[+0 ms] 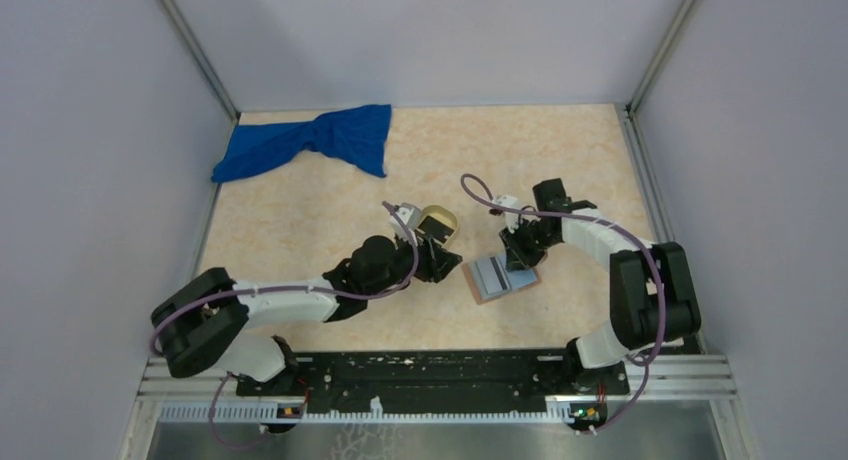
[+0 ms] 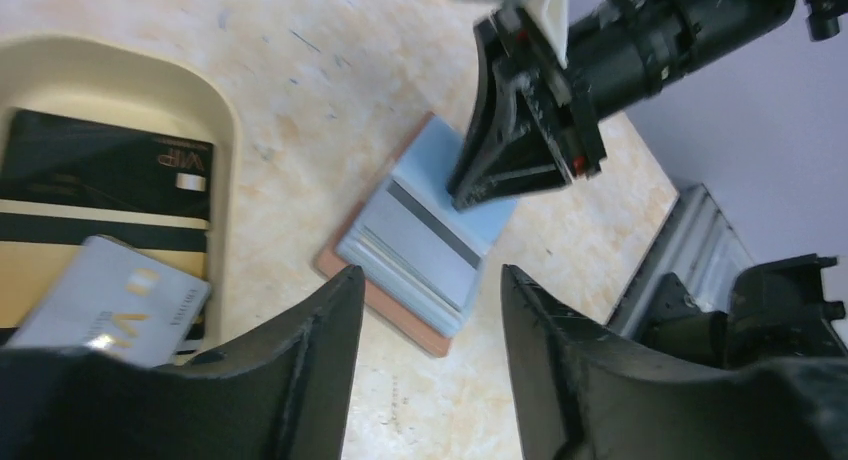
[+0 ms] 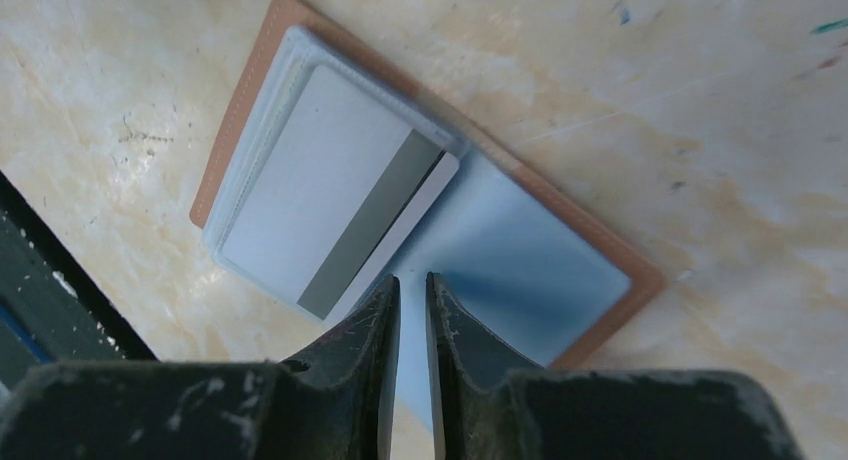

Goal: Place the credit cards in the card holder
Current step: Open the card holder at the center of the board, then pick up the credit card from the storage box.

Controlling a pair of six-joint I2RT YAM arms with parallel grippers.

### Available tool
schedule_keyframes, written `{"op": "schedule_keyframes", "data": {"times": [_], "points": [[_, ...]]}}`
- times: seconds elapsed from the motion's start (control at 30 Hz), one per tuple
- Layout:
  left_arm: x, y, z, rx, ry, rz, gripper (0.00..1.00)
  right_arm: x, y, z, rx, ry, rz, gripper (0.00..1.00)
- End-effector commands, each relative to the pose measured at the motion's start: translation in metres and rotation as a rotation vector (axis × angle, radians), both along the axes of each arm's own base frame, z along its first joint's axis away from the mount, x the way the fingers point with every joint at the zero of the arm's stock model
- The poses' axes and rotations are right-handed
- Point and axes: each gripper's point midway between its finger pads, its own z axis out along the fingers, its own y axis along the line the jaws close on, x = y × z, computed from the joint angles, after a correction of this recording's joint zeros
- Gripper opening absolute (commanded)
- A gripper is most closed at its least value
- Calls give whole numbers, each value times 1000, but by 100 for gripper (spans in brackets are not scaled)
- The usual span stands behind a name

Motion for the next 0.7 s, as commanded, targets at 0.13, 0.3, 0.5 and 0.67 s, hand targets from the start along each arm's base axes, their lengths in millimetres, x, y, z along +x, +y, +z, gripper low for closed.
{"op": "schedule_keyframes", "data": {"times": [0.13,0.3,0.5,0.67], "points": [[27,73,-1,184,-113,218,98,-2,7,5,-27,51,64,15],[35,92,-8,134,-10,186,98,6,26,66,112,-160,132,29],[46,121,-24,176,65,343,88,9,83,147,396,-294,265,61],[31,146,-37,80,126,444,79,11,154,138,436,-92,327,61]]}}
